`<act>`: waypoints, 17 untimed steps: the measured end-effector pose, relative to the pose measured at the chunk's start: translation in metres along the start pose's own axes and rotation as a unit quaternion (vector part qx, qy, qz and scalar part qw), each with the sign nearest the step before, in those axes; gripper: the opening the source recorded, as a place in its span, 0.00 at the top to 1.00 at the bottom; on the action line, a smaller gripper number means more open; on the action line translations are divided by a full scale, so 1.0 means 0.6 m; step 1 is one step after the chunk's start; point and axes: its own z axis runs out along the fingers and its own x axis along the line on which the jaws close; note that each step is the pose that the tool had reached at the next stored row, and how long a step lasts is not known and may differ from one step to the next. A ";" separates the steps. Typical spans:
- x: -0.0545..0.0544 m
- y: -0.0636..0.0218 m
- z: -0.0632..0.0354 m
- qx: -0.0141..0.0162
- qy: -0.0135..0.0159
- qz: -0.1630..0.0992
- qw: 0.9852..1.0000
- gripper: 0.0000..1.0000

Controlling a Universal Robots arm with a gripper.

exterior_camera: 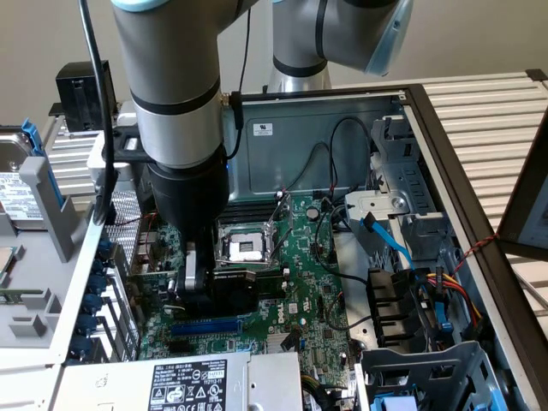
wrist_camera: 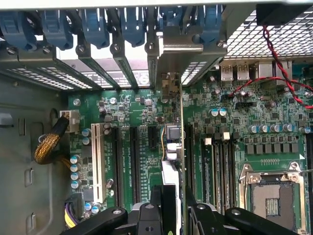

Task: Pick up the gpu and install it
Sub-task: 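Insert the gpu into the slot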

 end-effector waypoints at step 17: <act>-0.001 0.004 0.005 0.000 0.000 0.000 1.000 0.72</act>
